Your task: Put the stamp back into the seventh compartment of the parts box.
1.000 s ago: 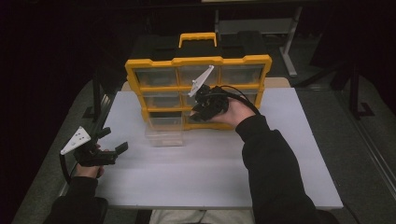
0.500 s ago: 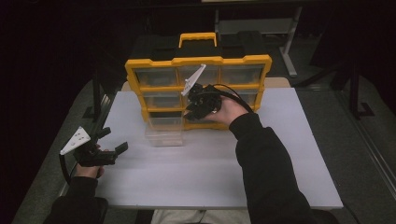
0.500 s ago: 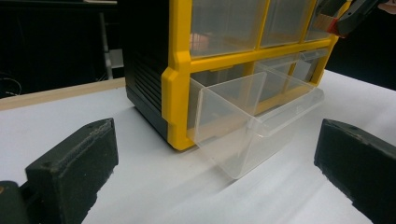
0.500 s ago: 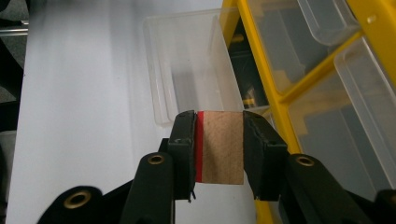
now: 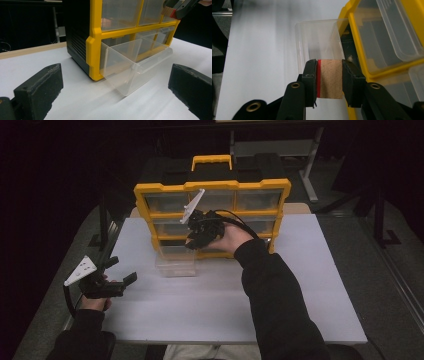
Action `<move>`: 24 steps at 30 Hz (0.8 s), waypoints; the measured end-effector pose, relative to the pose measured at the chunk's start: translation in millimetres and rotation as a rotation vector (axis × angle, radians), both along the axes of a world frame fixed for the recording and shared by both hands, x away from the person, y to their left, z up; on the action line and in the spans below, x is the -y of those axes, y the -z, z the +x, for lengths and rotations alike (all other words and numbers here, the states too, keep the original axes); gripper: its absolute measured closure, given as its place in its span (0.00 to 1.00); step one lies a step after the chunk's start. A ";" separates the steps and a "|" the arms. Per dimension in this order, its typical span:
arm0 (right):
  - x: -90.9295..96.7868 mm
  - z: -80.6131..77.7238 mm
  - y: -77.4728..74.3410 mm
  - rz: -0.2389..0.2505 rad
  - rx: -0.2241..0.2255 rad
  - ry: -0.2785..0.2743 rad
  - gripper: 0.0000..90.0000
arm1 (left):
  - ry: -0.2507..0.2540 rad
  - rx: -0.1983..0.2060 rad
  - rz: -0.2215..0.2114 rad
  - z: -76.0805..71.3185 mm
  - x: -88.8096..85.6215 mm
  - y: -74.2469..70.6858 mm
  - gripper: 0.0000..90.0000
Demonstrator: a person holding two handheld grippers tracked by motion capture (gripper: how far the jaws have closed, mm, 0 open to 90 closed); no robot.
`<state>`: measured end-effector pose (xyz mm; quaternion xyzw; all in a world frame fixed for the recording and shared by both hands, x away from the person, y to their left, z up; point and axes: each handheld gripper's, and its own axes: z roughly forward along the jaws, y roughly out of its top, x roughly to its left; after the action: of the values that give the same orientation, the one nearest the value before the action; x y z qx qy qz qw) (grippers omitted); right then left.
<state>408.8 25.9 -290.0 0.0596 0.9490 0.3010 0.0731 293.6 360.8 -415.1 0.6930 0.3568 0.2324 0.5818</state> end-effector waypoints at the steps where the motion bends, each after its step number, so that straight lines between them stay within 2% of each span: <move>1: 0.0 0.0 0.0 0.000 0.000 0.000 0.73 | 0.000 0.000 -0.001 0.1 -0.1 0.0 0.00; 11: -19.5 2.1 2.8 -0.003 -0.001 -0.028 0.73 | 0.002 0.000 -0.001 0.3 -0.2 0.1 0.00; 24: -38.0 8.6 19.4 -0.024 -0.021 -0.054 0.73 | 0.005 -0.001 -0.001 0.5 0.0 0.1 0.00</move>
<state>417.4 63.9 -309.4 0.0365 0.9545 0.2906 0.0555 294.1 360.9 -415.2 0.6938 0.3553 0.2305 0.5824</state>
